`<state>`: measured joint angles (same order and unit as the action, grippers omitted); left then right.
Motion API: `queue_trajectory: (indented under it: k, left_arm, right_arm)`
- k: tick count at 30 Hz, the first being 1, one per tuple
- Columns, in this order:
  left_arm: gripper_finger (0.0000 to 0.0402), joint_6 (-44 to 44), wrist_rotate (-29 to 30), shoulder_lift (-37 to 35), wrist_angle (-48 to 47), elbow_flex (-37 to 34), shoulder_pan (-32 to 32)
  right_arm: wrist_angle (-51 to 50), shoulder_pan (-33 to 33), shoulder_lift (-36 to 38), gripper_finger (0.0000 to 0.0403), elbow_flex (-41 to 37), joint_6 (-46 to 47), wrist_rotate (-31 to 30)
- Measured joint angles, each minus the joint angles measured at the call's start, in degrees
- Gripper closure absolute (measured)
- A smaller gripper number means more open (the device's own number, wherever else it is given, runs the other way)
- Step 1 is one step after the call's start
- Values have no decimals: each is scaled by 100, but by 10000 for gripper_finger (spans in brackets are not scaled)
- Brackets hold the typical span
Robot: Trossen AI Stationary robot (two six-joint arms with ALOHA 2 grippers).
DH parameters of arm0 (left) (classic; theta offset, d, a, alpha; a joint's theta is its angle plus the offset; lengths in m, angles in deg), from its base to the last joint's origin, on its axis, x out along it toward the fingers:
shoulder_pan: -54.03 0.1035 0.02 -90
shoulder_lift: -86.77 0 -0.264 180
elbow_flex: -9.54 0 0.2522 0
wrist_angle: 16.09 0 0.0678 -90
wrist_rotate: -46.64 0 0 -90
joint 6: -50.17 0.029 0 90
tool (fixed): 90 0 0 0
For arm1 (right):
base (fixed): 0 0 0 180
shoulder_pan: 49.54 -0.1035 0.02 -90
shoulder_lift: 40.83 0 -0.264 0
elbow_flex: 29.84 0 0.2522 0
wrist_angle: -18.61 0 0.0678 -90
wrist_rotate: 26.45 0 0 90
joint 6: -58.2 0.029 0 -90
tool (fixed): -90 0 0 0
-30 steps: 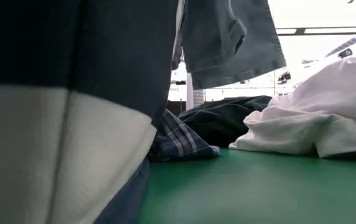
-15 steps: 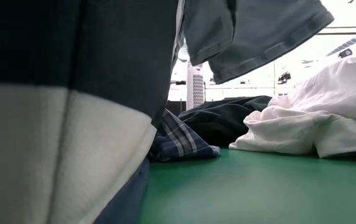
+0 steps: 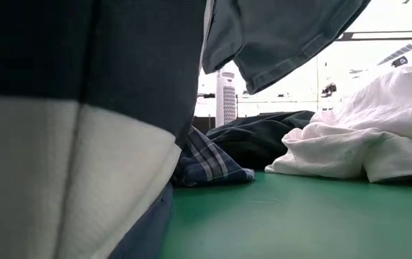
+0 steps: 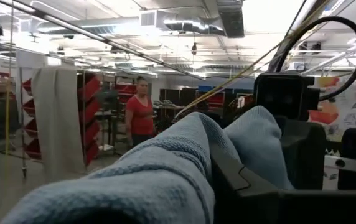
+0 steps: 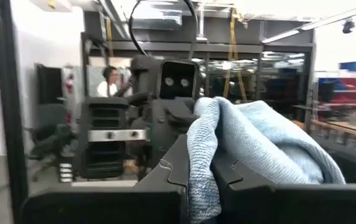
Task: Sort clothes
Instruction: Put the light blue pants into the blue laundry organizer
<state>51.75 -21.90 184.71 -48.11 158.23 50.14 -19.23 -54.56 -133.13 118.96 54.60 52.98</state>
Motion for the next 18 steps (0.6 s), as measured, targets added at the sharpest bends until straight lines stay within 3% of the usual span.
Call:
queue_trajectory:
  k: [7,14,18]
  left_arm:
    - [353,-133,-1219,-22,-201,-1,16]
    - [275,-100,-1373,-156,-1000,25,7]
    - [250,-70,-1597,-178,-1285,28,7]
  right_arm:
    - [-52,-23,-146,392,2,-300,-326]
    - [-152,-20,-150,391,-13,-321,-350]
    - [-166,-22,-170,391,-20,-180,-304]
